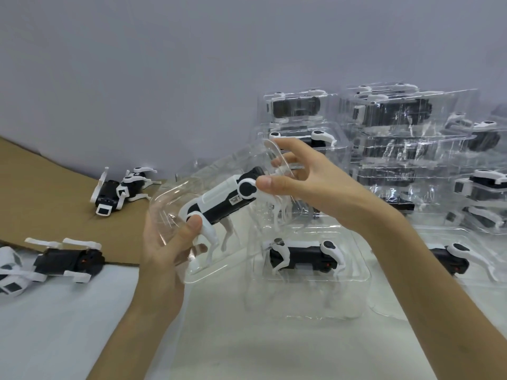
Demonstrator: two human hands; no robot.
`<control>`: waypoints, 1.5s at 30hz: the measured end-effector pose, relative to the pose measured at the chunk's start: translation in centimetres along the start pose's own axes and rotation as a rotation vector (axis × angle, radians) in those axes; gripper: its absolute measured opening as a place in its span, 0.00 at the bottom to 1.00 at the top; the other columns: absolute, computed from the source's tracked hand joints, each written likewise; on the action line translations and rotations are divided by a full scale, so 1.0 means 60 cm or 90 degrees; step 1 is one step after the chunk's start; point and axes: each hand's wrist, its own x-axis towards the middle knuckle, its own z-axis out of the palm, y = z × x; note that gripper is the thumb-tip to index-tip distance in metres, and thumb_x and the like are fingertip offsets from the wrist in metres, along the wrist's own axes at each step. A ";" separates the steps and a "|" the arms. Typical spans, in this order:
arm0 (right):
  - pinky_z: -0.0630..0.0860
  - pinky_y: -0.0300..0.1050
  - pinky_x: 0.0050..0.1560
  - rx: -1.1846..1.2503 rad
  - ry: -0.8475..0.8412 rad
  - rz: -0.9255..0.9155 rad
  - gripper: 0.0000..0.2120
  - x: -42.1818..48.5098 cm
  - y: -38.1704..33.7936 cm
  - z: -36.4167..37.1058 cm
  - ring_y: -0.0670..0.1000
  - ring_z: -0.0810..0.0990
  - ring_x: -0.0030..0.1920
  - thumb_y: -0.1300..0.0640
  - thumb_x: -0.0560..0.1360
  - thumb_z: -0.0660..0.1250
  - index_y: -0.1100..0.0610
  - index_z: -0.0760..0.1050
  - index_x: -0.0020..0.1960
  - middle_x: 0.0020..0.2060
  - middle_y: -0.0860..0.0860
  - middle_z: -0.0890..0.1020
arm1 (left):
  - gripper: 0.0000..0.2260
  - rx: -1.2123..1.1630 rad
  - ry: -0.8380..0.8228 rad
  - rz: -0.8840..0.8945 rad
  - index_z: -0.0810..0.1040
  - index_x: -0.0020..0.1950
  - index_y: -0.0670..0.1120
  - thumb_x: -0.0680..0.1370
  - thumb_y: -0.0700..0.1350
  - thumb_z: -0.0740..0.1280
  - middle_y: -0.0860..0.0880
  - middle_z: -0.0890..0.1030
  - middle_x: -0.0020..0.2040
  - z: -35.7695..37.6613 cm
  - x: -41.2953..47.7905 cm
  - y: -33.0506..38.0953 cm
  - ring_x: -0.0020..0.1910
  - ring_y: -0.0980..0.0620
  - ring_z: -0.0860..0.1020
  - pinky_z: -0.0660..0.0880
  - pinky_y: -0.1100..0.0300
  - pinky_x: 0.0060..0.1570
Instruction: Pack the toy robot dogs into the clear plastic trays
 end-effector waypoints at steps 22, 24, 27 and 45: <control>0.81 0.49 0.56 0.054 -0.044 -0.037 0.44 -0.003 0.007 -0.021 0.46 0.83 0.45 0.51 0.59 0.82 0.36 0.68 0.70 0.57 0.49 0.77 | 0.38 0.089 -0.008 0.024 0.69 0.73 0.54 0.67 0.52 0.80 0.44 0.79 0.62 -0.013 0.009 -0.003 0.54 0.45 0.81 0.77 0.44 0.55; 0.81 0.42 0.55 0.033 -0.012 -0.050 0.46 -0.002 0.009 -0.028 0.47 0.82 0.49 0.50 0.58 0.83 0.35 0.67 0.71 0.57 0.49 0.77 | 0.41 0.104 0.021 0.030 0.69 0.73 0.53 0.63 0.56 0.80 0.42 0.77 0.67 -0.010 0.007 -0.003 0.59 0.42 0.79 0.77 0.41 0.58; 0.80 0.41 0.55 0.012 0.021 -0.053 0.48 0.000 0.012 -0.035 0.48 0.81 0.52 0.48 0.56 0.83 0.35 0.65 0.72 0.55 0.49 0.76 | 0.42 0.082 0.024 0.008 0.68 0.74 0.53 0.62 0.55 0.80 0.39 0.77 0.65 -0.006 0.005 -0.005 0.57 0.39 0.79 0.78 0.44 0.53; 0.77 0.57 0.64 -0.074 -0.115 0.148 0.40 -0.009 0.011 -0.024 0.49 0.80 0.62 0.30 0.64 0.73 0.37 0.64 0.72 0.64 0.43 0.77 | 0.32 0.019 -0.080 -0.141 0.75 0.67 0.61 0.64 0.55 0.79 0.49 0.82 0.62 0.008 -0.003 -0.002 0.52 0.49 0.84 0.78 0.50 0.45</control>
